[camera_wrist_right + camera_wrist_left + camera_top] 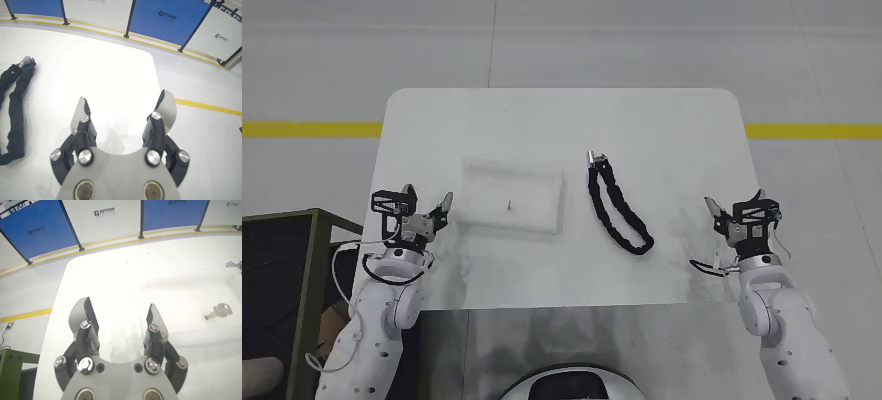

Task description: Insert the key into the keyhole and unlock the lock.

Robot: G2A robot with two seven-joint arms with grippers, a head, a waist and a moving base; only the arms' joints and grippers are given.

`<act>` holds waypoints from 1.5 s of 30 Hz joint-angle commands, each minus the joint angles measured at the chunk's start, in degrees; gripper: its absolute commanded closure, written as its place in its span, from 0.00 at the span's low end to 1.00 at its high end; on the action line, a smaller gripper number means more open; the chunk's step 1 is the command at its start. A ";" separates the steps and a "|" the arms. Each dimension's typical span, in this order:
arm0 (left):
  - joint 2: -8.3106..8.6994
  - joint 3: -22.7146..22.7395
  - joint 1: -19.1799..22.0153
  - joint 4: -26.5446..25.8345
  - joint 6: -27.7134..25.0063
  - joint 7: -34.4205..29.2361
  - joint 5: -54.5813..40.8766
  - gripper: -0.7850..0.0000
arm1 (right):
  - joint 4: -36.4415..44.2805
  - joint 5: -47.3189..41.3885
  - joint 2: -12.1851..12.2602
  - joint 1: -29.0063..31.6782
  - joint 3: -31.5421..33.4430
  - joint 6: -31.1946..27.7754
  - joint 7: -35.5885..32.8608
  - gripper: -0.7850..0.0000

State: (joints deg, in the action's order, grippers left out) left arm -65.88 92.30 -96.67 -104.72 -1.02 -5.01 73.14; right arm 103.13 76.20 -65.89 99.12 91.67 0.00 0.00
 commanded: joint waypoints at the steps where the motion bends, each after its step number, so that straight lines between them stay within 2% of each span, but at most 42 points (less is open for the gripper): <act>1: -0.01 0.61 2.56 -3.40 -0.03 -8.36 -3.40 0.00 | 0.00 0.00 0.00 0.00 0.00 0.00 0.00 0.00; 4: 0.06 1.69 7.64 -8.95 0.55 -23.27 -11.07 0.00 | 0.00 0.00 0.00 0.00 0.00 0.00 0.00 0.00; 7: 0.23 0.27 16.62 -10.18 4.60 -45.92 -18.20 0.00 | 0.00 0.00 0.00 0.00 0.00 0.00 0.00 0.00; 10: 0.07 -5.16 27.38 -5.52 8.87 -63.12 -22.72 0.00 | 0.00 0.00 0.00 0.00 0.00 0.00 0.00 0.00; 13: -0.55 -11.37 36.52 1.58 14.39 -72.20 -24.22 0.00 | 0.00 0.00 0.00 0.00 0.00 0.00 0.00 0.00; 14: -0.86 -12.67 38.52 2.83 15.08 -71.68 -25.87 0.00 | 0.00 0.00 0.00 0.00 0.00 0.00 0.00 0.00; 16: -1.23 -14.01 39.87 5.35 15.81 -70.13 -28.05 0.00 | 0.00 0.00 0.00 0.00 0.00 0.00 0.00 0.00; 28: -1.29 -14.43 39.57 5.85 15.34 -70.20 -28.93 0.00 | 0.00 0.00 0.00 0.00 0.00 0.00 0.00 0.00; 29: -1.32 -15.40 39.28 6.29 14.40 -71.02 -29.16 0.00 | 0.00 0.00 0.00 0.00 0.00 0.00 0.00 0.00; 31: -1.20 -18.78 41.85 6.82 12.48 -75.00 -23.71 0.00 | 0.00 0.00 0.00 0.00 0.00 0.00 0.00 0.00; 36: -1.72 -23.13 45.74 6.99 13.93 -83.00 -24.85 0.00 | 0.00 0.00 0.00 0.00 0.00 0.00 0.00 0.00; 39: -1.71 -25.59 46.47 8.49 14.50 -83.00 -24.78 0.00 | 0.00 0.00 0.00 0.00 0.00 0.00 0.00 0.00; 41: -1.54 -26.43 47.09 9.09 14.72 -83.00 -24.85 0.22 | 0.00 0.00 0.00 0.00 0.00 0.00 0.00 0.00; 42: -1.44 -27.05 46.99 8.98 14.42 -83.00 -24.47 0.42 | 0.00 0.00 0.00 0.00 0.00 0.00 0.00 0.00; 43: -1.33 -27.54 46.89 8.98 14.50 -83.00 -24.05 0.46 | 0.00 0.00 0.00 0.00 0.00 0.00 0.00 0.00; 44: -1.22 -27.96 46.84 8.82 14.90 -83.00 -23.12 0.43 | 0.00 0.00 0.00 0.00 0.00 0.00 0.00 0.00; 45: -1.12 -28.50 46.68 8.69 15.17 -83.00 -22.50 0.45 | 0.00 0.00 0.00 0.00 0.00 0.00 0.00 0.00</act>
State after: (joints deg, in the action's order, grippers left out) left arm -67.10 64.30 -49.84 -95.89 13.81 -88.00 49.90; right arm 103.13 76.20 -65.89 99.12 91.67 0.00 0.00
